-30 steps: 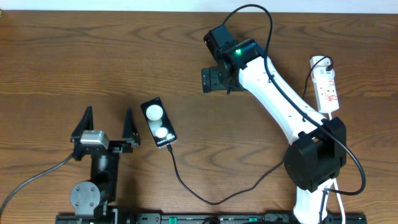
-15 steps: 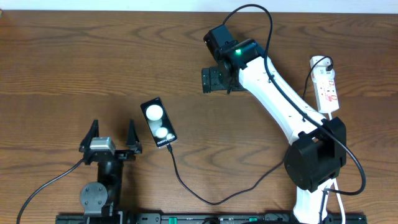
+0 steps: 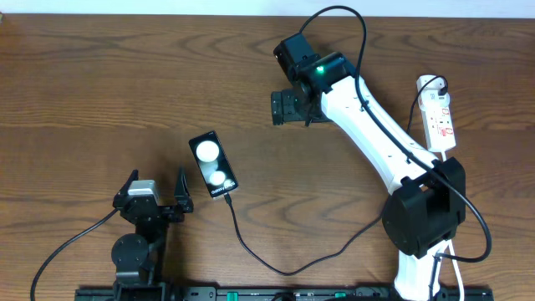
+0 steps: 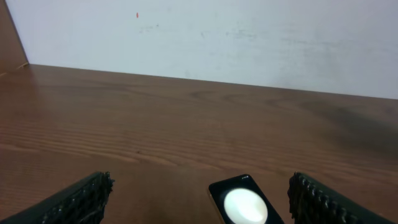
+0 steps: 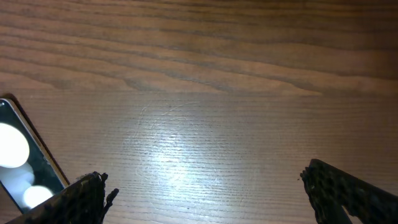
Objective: Plug charger to phone and switch on socket
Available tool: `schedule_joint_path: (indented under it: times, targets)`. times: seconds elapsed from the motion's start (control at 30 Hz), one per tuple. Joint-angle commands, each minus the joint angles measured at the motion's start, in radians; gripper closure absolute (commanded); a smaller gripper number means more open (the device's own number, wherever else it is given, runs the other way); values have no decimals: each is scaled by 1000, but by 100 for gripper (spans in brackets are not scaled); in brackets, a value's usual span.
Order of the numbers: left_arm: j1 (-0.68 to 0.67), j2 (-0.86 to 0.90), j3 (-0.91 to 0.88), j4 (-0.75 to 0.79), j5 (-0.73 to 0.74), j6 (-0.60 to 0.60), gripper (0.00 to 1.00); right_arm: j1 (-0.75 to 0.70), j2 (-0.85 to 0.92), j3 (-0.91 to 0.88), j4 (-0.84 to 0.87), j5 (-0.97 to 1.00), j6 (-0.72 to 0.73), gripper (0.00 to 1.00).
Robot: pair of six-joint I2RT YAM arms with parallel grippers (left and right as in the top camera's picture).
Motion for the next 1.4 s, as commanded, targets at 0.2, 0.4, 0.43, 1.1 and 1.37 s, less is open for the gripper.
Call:
schedule_joint_path:
  times: [0.2,0.4,0.43,1.1,1.37]
  targets:
    - [5,-6,-10,-45,0,14,8,8,-29,19,-1,18,-14,1]
    - [5,-6,-10,-45,0,14,8,8,-29,19,-1,18,-14,1]
    - [5,-6,-10,-45,0,14,8,8,-29,19,-1,18,-14,1]
    - [5,-6,-10,-45,0,14,8,13,-29,4,148,194,-41,1]
    - [5,-6,-10,-45,0,14,8,4,-84,-14,257,198,-143,1]
